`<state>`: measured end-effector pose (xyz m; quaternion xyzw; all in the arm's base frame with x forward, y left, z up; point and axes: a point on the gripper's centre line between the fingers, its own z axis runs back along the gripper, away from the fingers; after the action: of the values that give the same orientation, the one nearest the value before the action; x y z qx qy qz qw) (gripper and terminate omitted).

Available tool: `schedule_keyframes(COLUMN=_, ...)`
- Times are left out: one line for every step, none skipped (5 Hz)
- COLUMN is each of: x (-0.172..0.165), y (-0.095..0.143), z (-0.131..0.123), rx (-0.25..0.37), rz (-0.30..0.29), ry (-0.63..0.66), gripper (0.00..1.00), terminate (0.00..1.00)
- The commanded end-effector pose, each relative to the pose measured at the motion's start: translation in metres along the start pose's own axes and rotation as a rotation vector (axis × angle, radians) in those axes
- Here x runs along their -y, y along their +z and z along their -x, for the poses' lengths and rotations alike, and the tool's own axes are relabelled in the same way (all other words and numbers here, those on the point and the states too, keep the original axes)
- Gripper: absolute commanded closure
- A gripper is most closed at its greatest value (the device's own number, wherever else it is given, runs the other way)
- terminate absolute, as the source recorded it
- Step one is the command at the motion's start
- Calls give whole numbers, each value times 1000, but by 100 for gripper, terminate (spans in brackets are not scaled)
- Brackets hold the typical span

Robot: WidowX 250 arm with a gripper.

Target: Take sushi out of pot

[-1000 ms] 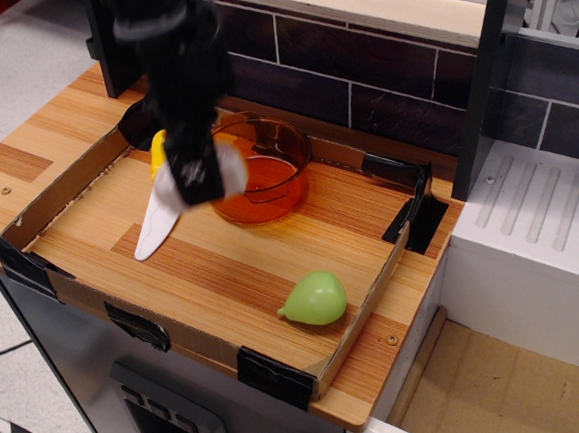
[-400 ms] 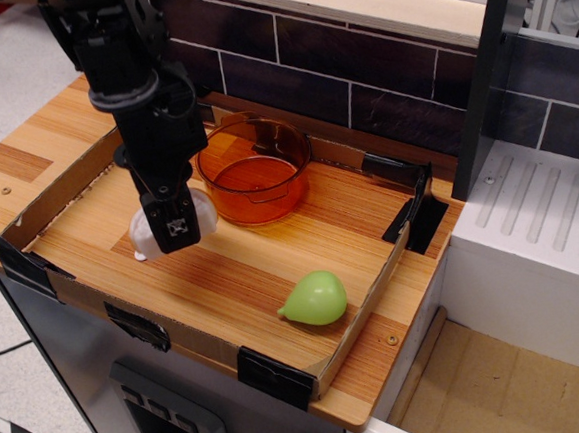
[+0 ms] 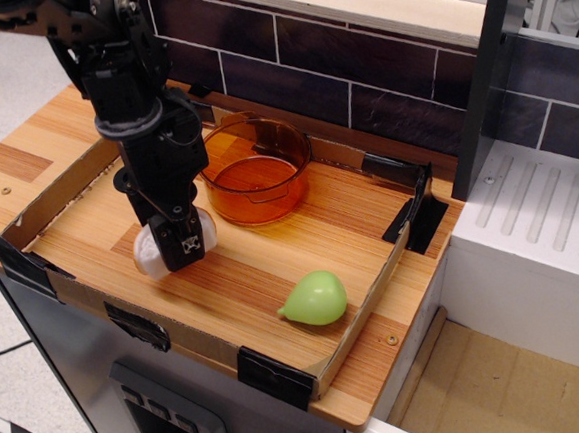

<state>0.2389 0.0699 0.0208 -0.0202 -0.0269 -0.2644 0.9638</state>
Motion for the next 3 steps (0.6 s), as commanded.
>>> schedule_keyframes(x=11, y=-5, z=-2, rx=-53, rz=4, ry=12, gripper=0, terminate=0)
schedule_keyframes(x=11, y=-7, z=-2, rx=-72, rz=-4, ry=1, gripper=0, terminate=0)
schedule_keyframes(x=8, y=4, z=-1, rx=-51, rz=9, ry=24, gripper=0, terminate=0)
